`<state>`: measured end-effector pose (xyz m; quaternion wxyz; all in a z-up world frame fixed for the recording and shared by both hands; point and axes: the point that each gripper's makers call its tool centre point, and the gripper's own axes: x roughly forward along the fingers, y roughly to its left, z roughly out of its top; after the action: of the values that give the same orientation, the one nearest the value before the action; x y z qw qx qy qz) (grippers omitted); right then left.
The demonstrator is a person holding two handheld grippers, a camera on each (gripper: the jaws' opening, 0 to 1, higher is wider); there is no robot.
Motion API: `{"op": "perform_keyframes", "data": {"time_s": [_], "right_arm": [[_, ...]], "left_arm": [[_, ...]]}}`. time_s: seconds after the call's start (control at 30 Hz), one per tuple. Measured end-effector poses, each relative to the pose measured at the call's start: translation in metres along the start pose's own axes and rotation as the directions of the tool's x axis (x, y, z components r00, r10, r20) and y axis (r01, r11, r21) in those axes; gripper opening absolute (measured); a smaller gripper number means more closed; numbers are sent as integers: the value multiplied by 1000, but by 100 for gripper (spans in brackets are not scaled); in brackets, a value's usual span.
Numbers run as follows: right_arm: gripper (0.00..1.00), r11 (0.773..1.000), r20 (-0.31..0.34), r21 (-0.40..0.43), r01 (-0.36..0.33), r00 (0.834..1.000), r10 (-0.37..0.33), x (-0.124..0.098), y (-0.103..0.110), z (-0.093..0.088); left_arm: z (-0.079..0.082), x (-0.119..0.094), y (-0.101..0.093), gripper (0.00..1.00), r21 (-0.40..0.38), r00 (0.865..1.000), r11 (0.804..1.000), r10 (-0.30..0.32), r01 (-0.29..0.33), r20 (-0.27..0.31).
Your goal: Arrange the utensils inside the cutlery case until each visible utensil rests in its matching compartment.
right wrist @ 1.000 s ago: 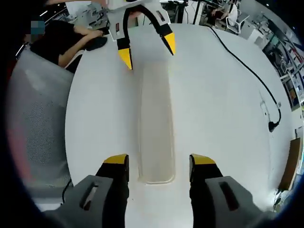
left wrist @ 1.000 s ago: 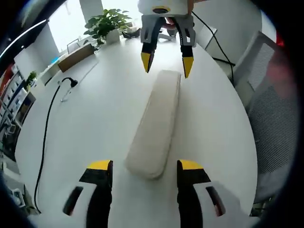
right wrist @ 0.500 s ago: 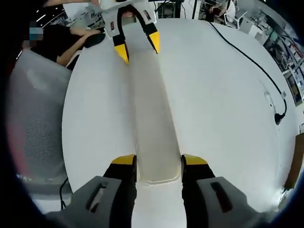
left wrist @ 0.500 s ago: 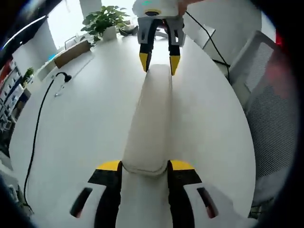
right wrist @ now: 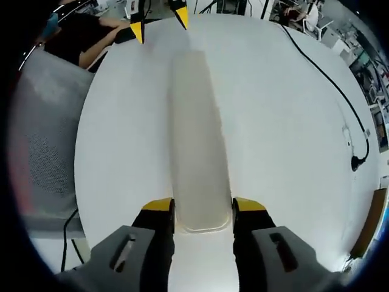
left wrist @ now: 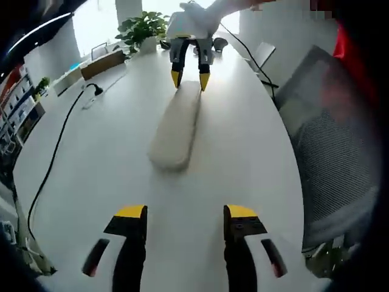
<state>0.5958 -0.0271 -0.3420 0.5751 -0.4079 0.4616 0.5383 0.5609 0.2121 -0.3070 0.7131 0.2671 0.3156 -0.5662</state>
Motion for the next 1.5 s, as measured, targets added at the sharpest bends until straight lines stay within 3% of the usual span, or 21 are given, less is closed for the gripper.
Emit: {"op": "perform_keyframes", "data": {"time_s": [0.07, 0.17, 0.3, 0.43, 0.6, 0.73, 0.8, 0.9, 0.97, 1.03, 1.07, 1.2, 1.27, 1.3, 1.37, 1.5], "right_arm": [[35, 1000, 11, 4, 5, 1000, -5, -1, 0, -2], [35, 1000, 14, -9, 1, 1000, -1, -1, -2, -1], [35, 1000, -39, -24, 4, 999, -5, 0, -1, -1], [35, 999, -53, -42, 8, 999, -10, -1, -1, 0], [35, 999, -20, -41, 15, 1000, -16, -1, -2, 0], [35, 1000, 41, -23, 8, 999, -8, 0, -2, 5], [35, 1000, 65, 2, -2, 998, 2, 0, -1, 7], [35, 1000, 88, 3, 0, 996, -1, 0, -2, 11], [35, 1000, 97, -7, 6, 995, -5, 1, -3, 14], [35, 998, 88, -57, 21, 996, -15, 1, -6, 13], [35, 998, 87, -61, 13, 996, -8, 2, -5, 13], [35, 999, 83, -45, 1, 997, 3, 2, -6, 14], [35, 999, 86, -37, 1, 996, 2, 4, -12, 15], [35, 999, 95, -33, 4, 995, -1, 4, -11, 17], [35, 1000, 111, -31, 5, 994, -2, 6, -10, 19], [35, 999, 121, -44, 9, 993, -4, 8, -2, 26]], "left_arm": [[10, 2, 7, 50, -45, 997, 998, 48, -45, 66], [14, 3, 11, 50, -76, 990, 994, 88, -80, 107], [8, 3, 18, 53, -22, 987, 990, 137, -136, 79], [17, 13, 22, 53, -54, 985, 988, 148, -143, 88], [17, 33, 20, 53, -19, 992, 993, 120, -119, 43], [30, 42, 27, 52, -10, 988, 990, 139, -138, 63], [35, 46, 30, 52, 35, 989, 989, 142, -144, 45], [33, 53, 27, 52, 91, 996, 992, 85, -85, -2], [36, 57, 32, 52, 153, 996, 985, 88, -84, -22], [44, 60, 44, 52, 101, 996, 991, 85, -87, 17], [43, 63, 51, 53, 70, 998, 996, 62, -63, 20], [25, 72, 53, 51, 121, 996, 991, 65, -56, -66], [20, 73, 49, 42, 80, 996, 996, 45, -39, -81], [15, 72, 47, 42, 76, 994, 996, 45, -38, -96], [16, 69, 49, 41, 122, 993, 992, 55, -43, -103], [10, 65, 39, 42, 134, 991, 991, 32, -14, -131]]}}
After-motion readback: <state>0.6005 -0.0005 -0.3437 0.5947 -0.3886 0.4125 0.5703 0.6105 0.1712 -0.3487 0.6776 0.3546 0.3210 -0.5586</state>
